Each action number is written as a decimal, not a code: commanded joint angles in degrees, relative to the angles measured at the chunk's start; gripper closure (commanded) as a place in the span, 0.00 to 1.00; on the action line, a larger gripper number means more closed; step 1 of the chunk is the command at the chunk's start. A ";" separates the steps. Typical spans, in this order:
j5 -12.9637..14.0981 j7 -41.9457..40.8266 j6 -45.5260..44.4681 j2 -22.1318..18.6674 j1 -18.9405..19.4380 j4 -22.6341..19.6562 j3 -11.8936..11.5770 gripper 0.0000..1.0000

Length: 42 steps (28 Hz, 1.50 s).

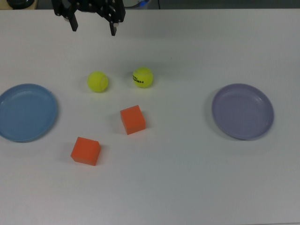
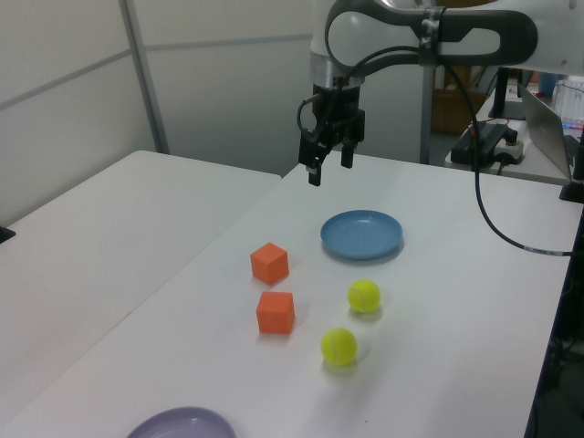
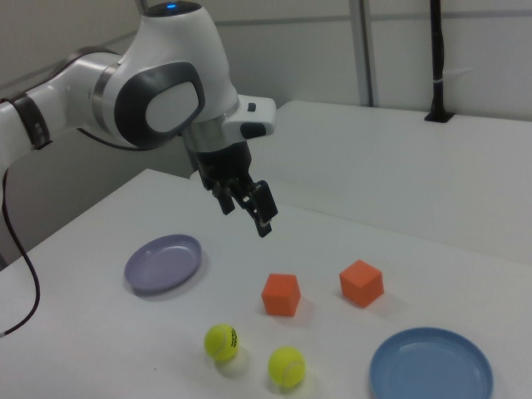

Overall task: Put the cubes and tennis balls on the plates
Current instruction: 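Lower the open gripper onto the nearer orange cube, then close the gripper around the orange cube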

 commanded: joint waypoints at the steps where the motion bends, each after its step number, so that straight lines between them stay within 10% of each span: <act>1: -0.05 -9.18 0.17 1.73 -1.37 0.68 1.74 0.00; 26: 4.60 -31.85 16.27 18.18 -0.76 0.07 5.70 0.00; 42: 4.61 -32.13 23.48 23.72 0.12 -0.64 6.84 0.00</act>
